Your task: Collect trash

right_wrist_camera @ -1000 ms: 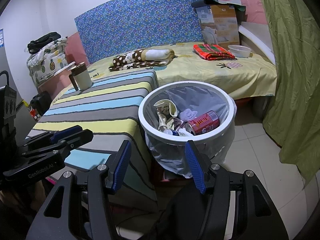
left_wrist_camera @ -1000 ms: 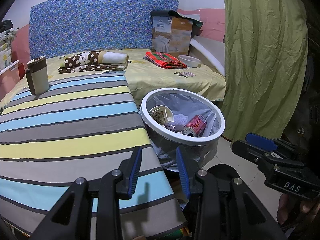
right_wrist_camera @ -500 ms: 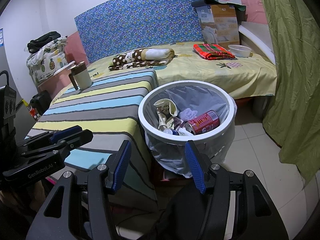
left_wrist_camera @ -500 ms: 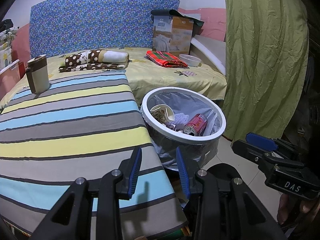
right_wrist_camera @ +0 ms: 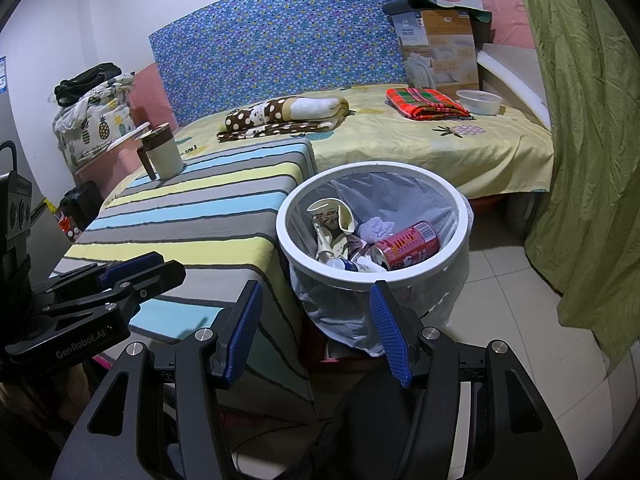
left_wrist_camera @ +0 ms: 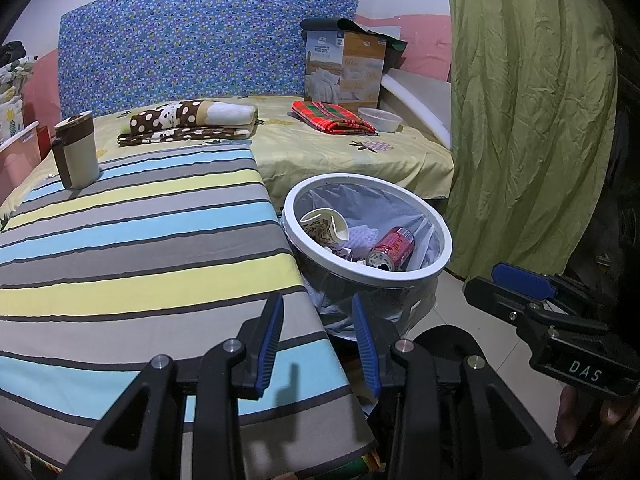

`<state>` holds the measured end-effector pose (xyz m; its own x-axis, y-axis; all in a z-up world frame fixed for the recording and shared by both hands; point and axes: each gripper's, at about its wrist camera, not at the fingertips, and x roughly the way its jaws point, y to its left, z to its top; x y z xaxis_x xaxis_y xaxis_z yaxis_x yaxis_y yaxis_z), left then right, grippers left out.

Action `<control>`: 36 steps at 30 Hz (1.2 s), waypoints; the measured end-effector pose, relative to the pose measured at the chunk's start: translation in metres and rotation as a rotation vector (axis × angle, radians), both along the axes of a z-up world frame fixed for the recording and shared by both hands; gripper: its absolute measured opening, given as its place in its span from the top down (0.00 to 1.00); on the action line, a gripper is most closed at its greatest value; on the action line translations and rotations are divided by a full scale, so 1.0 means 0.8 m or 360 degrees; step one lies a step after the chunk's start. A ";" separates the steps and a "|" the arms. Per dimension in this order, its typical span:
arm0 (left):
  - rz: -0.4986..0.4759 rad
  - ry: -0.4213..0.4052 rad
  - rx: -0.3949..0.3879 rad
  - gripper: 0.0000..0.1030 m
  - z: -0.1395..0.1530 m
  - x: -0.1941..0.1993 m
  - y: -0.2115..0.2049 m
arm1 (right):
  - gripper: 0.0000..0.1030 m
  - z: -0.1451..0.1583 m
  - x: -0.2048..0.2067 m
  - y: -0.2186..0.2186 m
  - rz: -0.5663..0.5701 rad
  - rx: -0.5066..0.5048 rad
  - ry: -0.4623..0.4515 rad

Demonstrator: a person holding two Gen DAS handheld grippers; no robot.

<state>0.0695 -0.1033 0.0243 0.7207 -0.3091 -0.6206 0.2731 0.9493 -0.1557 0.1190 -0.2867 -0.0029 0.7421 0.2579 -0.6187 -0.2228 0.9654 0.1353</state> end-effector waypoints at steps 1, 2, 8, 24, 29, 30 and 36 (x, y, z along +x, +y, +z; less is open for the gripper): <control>0.0002 -0.0001 0.0002 0.64 0.000 0.000 0.000 | 0.44 0.000 0.000 0.000 -0.0001 -0.0003 -0.0002; 0.0005 -0.0001 0.0004 0.64 0.000 0.000 -0.001 | 0.44 0.000 0.000 0.000 0.0000 -0.0003 -0.0003; 0.0016 0.0005 0.0008 0.64 -0.001 -0.001 0.000 | 0.44 0.000 0.001 0.000 0.0003 -0.0003 -0.0002; 0.0025 0.0011 0.0024 0.64 -0.004 0.000 0.000 | 0.44 0.000 0.000 0.004 0.0005 -0.0006 0.0000; 0.0017 0.0024 0.0034 0.64 -0.007 0.000 -0.003 | 0.44 -0.001 0.000 0.005 0.0006 -0.0006 0.0002; 0.0017 0.0021 0.0036 0.64 -0.007 -0.001 -0.003 | 0.44 -0.001 0.000 0.005 0.0007 -0.0005 0.0002; 0.0020 0.0014 0.0042 0.64 -0.006 -0.001 -0.005 | 0.44 -0.001 0.000 0.005 0.0007 -0.0006 0.0001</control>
